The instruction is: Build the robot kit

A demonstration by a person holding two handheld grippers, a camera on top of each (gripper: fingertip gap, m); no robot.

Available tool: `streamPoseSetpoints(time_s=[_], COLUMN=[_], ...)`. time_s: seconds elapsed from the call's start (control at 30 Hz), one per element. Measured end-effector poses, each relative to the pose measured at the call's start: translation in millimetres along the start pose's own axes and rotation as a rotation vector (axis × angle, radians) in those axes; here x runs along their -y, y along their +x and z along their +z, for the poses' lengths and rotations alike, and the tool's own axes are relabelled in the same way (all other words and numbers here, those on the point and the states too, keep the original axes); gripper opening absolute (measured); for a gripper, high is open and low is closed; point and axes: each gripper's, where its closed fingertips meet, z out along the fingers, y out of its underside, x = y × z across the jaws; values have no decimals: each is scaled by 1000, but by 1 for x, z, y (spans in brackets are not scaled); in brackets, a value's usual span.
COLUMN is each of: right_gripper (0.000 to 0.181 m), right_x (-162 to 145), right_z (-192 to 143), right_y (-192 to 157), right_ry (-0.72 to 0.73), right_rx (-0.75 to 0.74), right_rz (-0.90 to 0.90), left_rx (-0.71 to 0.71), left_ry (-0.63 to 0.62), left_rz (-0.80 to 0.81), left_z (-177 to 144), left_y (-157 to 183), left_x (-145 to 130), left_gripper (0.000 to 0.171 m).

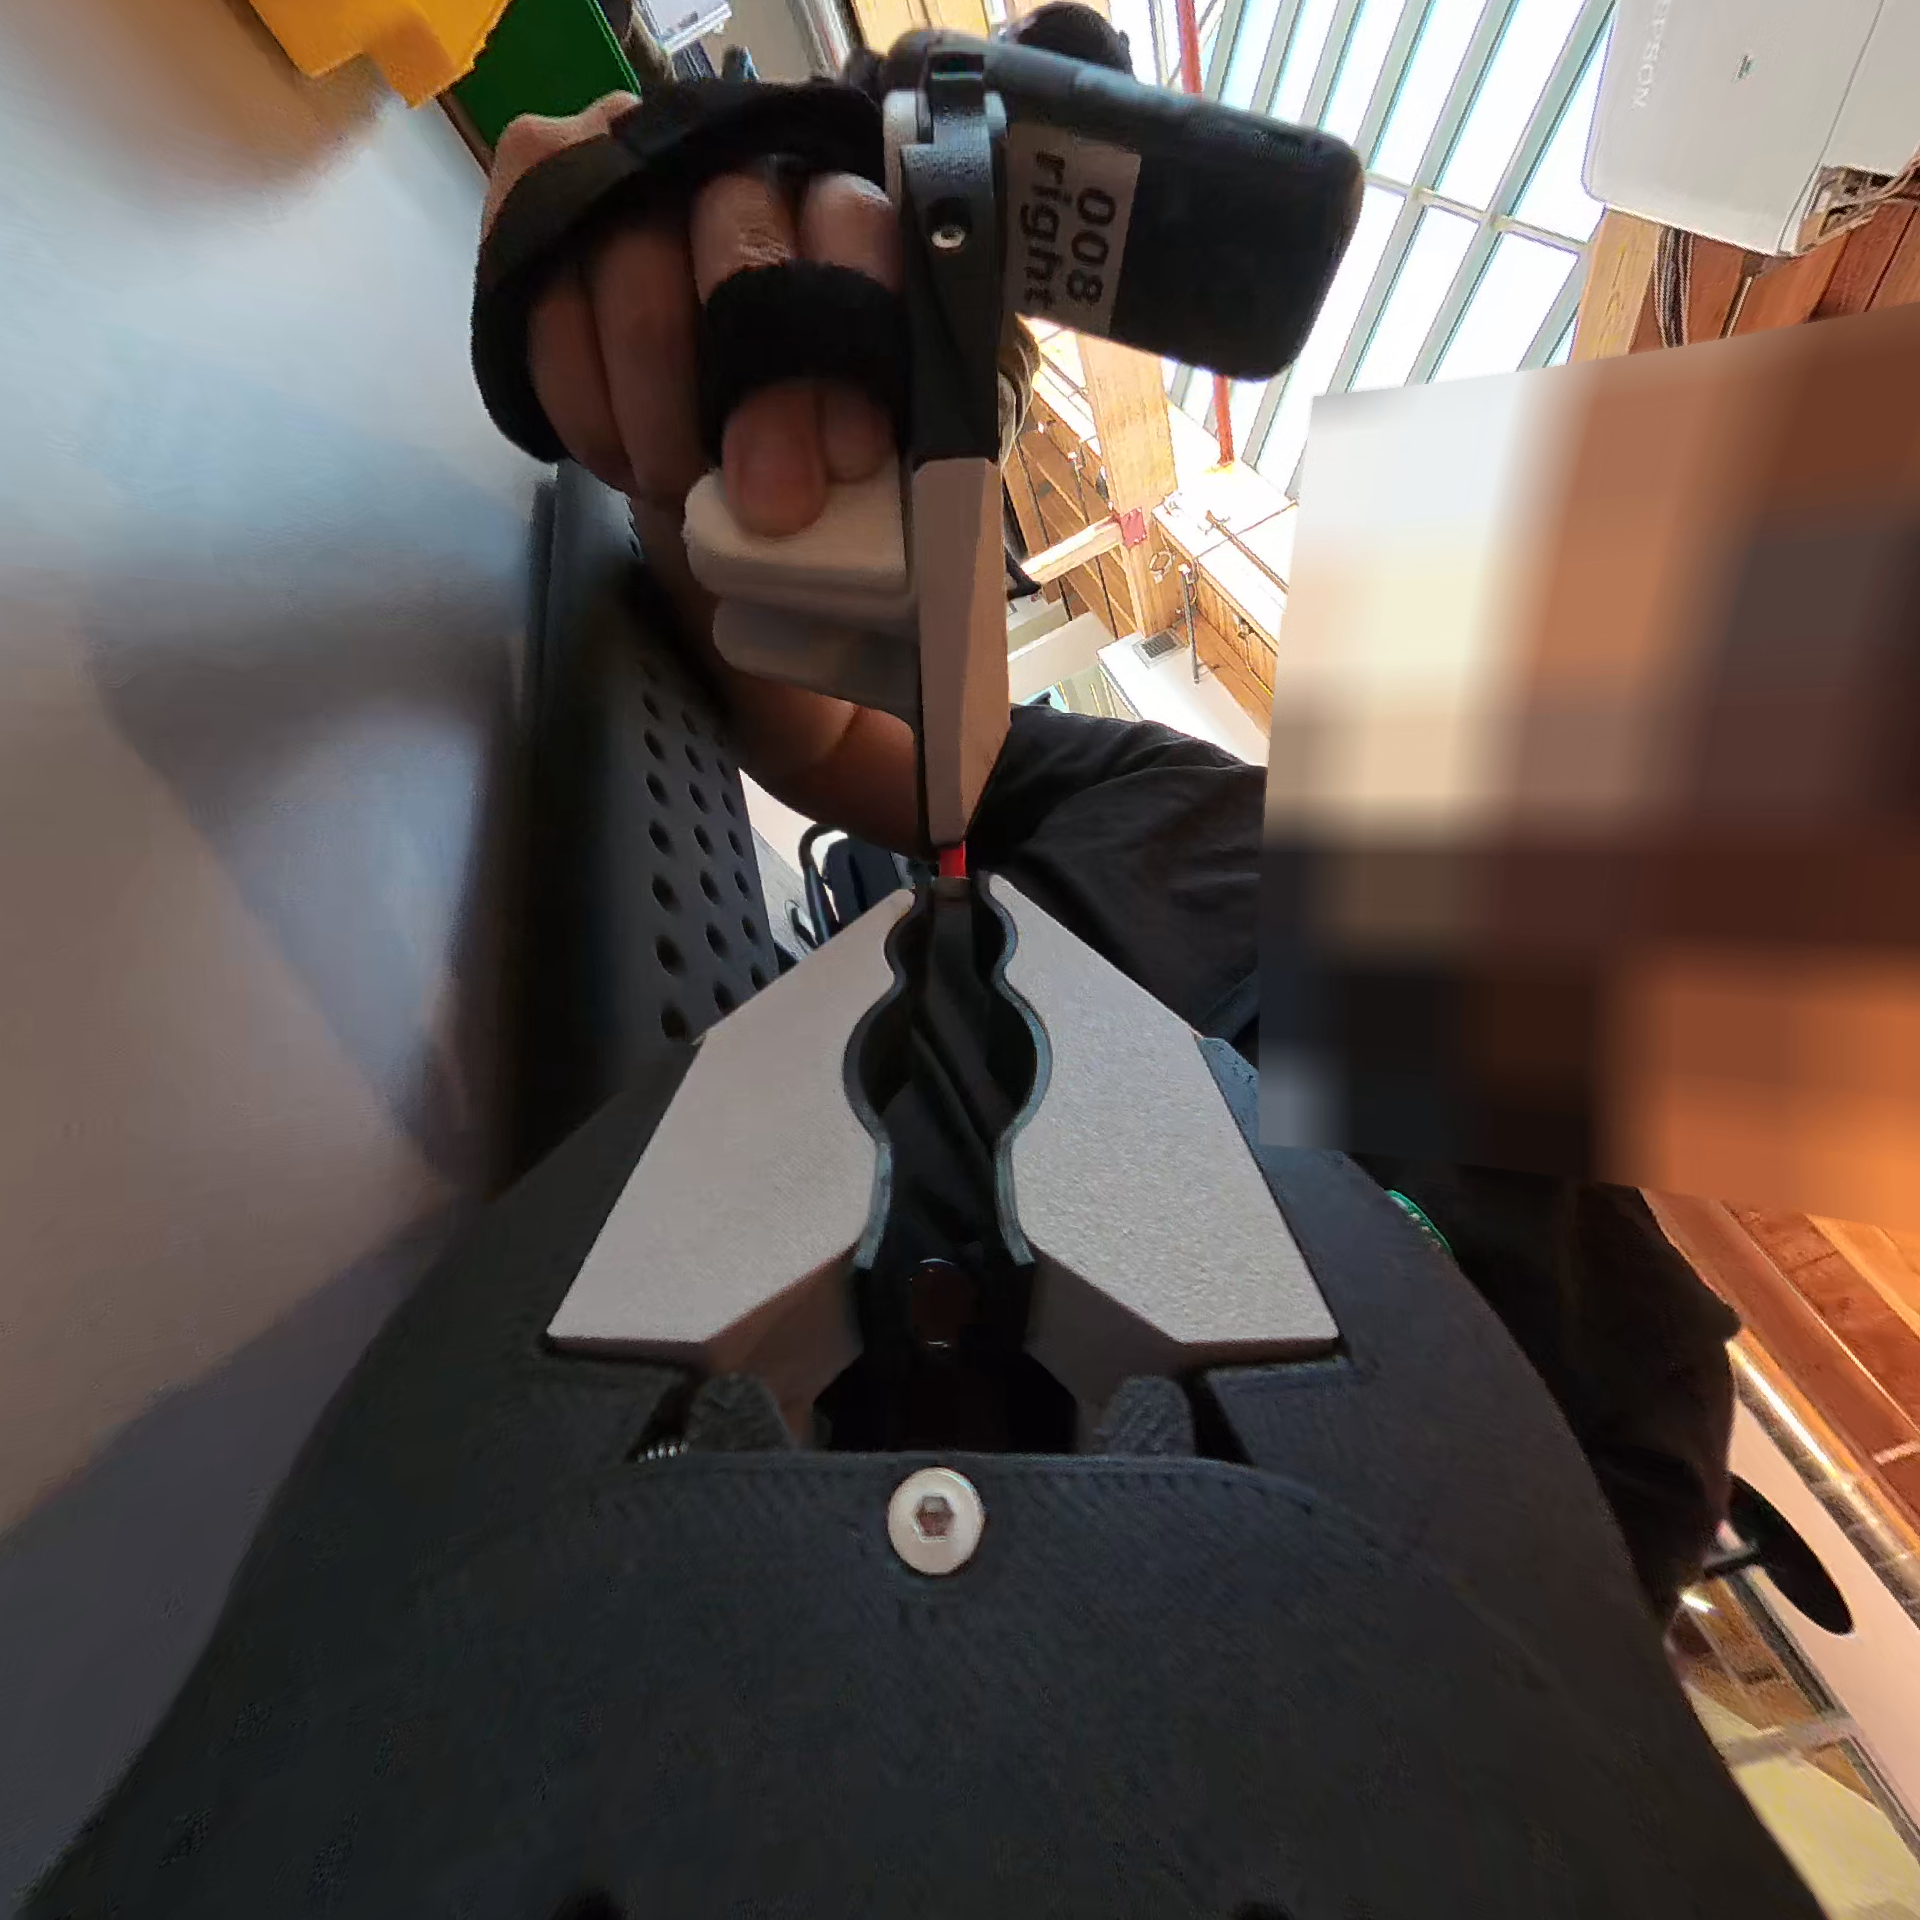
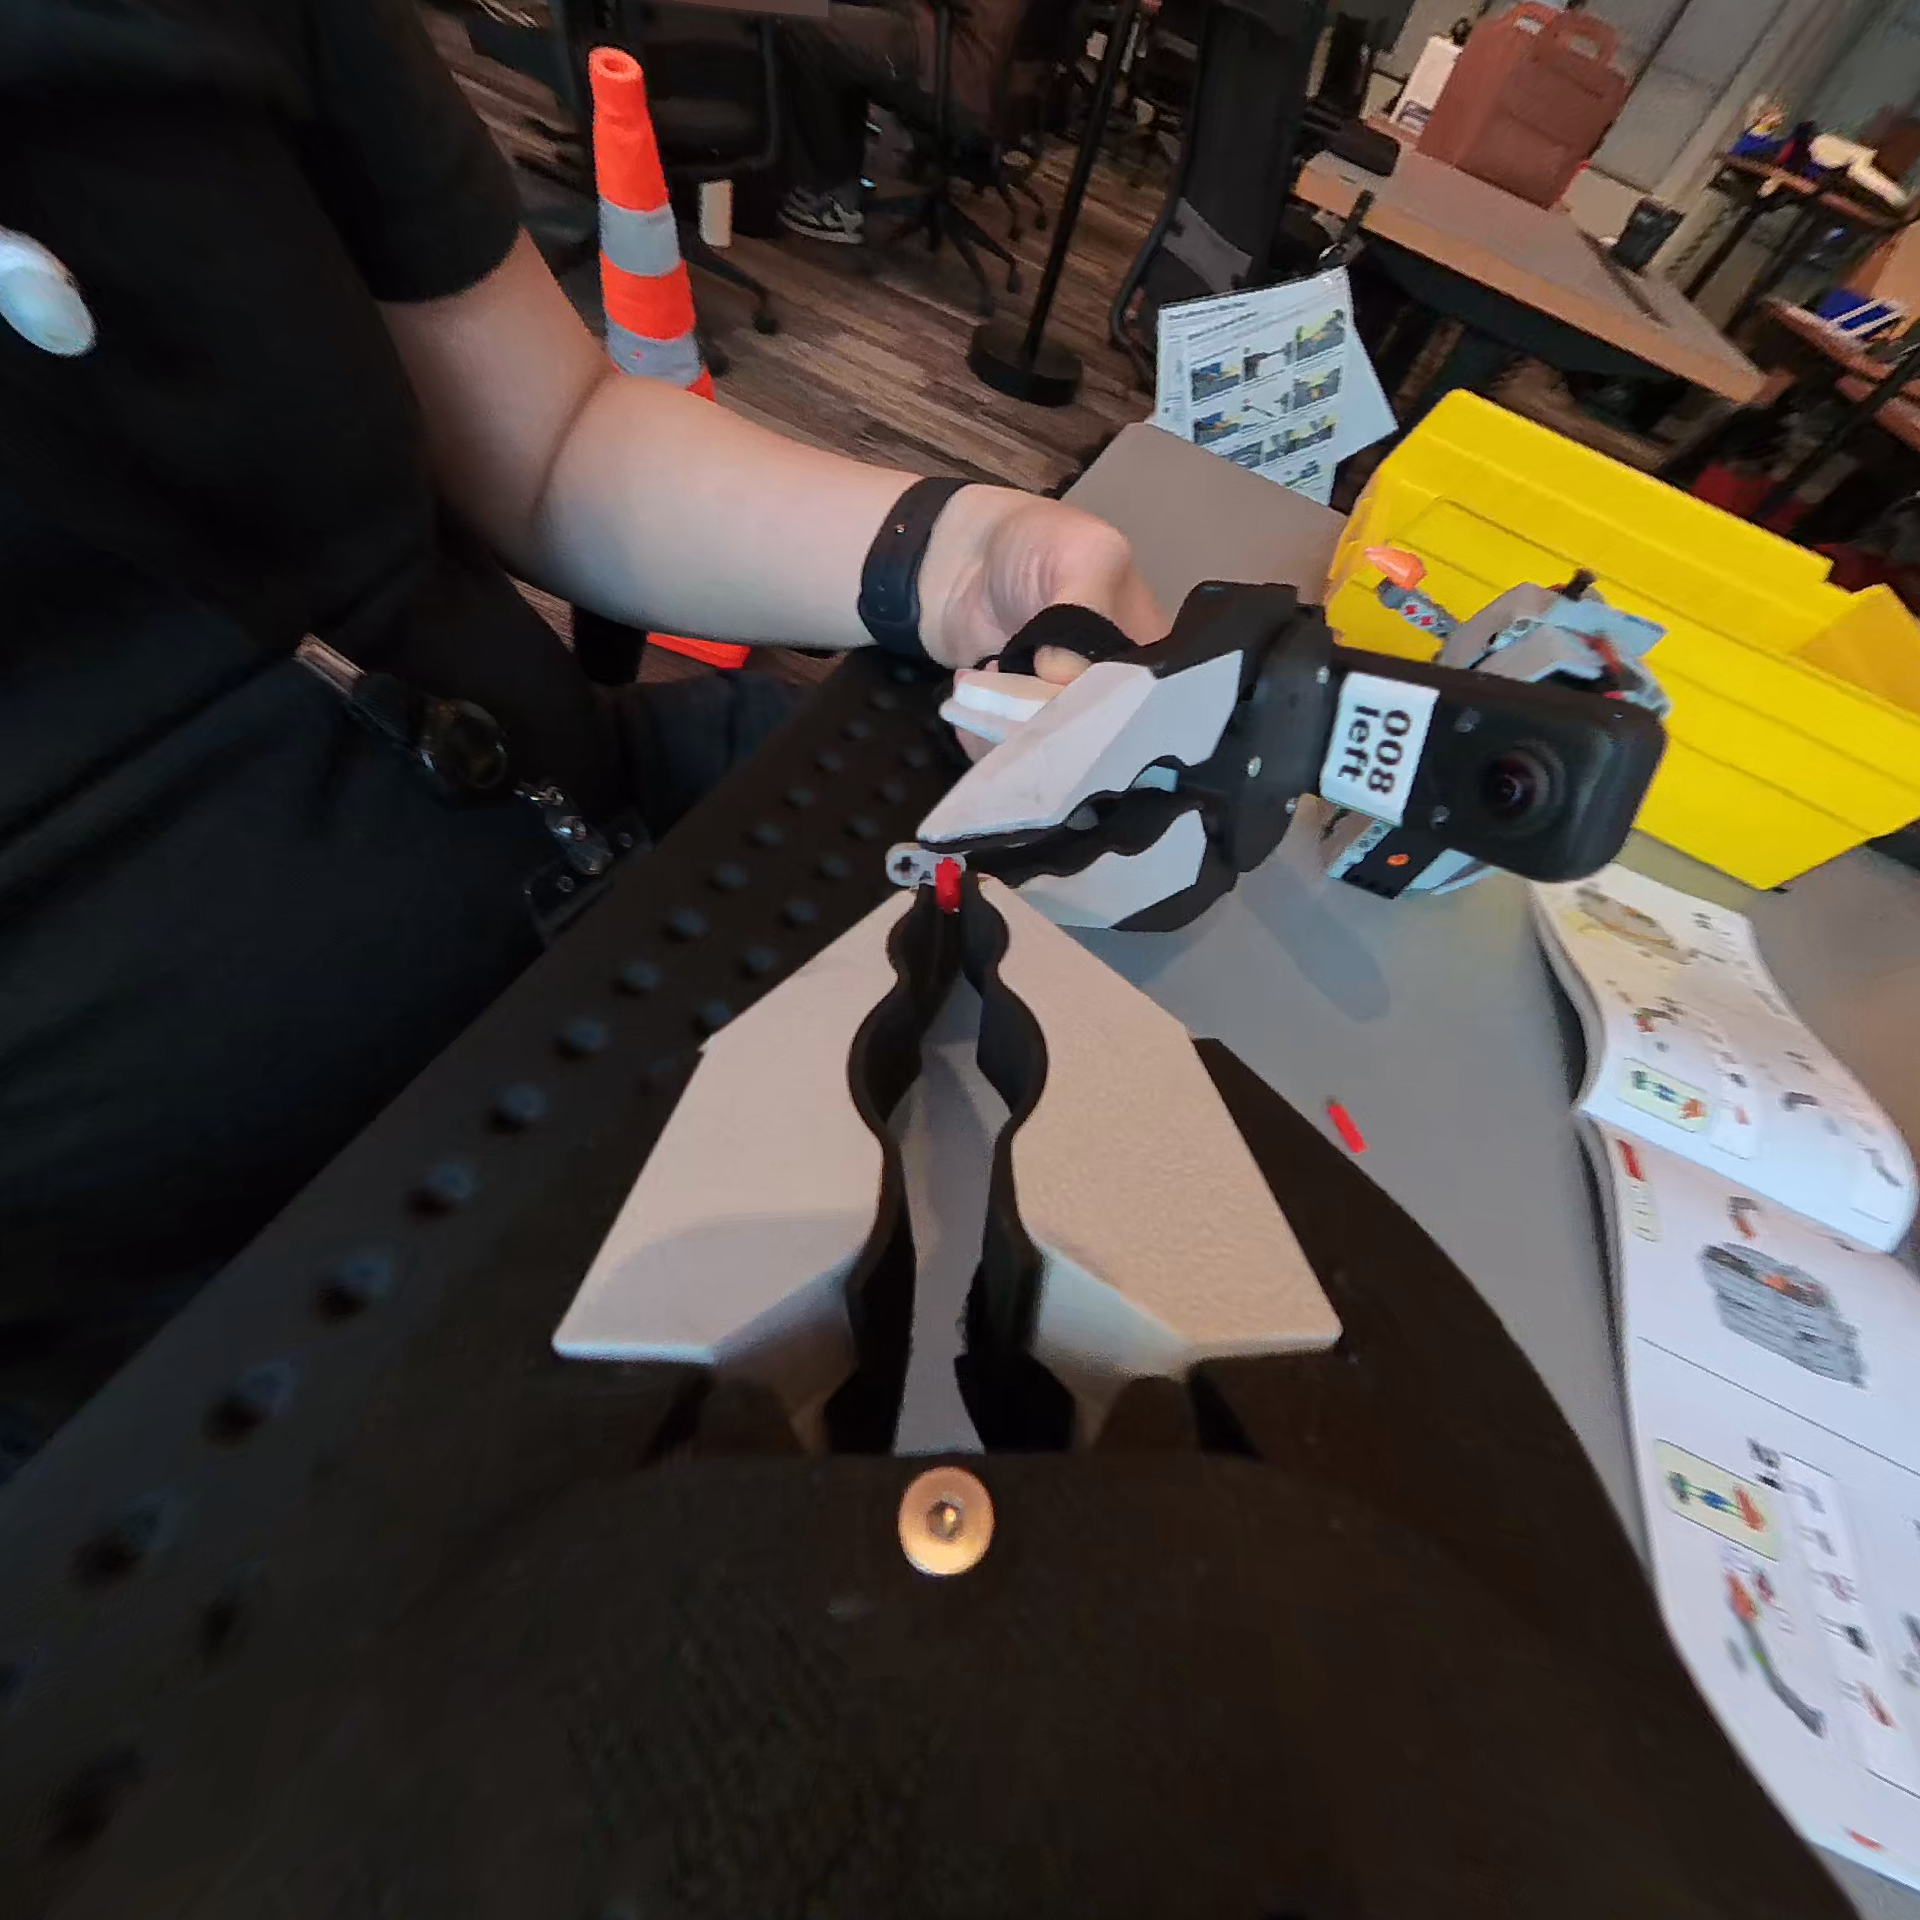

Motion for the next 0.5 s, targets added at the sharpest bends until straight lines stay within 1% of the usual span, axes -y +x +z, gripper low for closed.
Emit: streamPoseSetpoints(time_s=[0.1,0.23,0.4,0.5], right_gripper=[4,4,4,4], right_x=[0,-3,-7,-8], right_z=[-1,-1,3,3], right_y=[-2,2,-11,-14], right_ry=[29,42,20,16], right_rx=[46,46,123,145], right_rz=[59,85,91,105], left_rx=[-21,-16,-13,-11], left_ry=[-22,3,-89,-113], left_rz=[-38,-56,-94,-122], left_z=[2,0,6,8], left_y=[0,-3,-6,-8], left_x=[-2,2,-11,-13], left_gripper=[5,5,4,4])
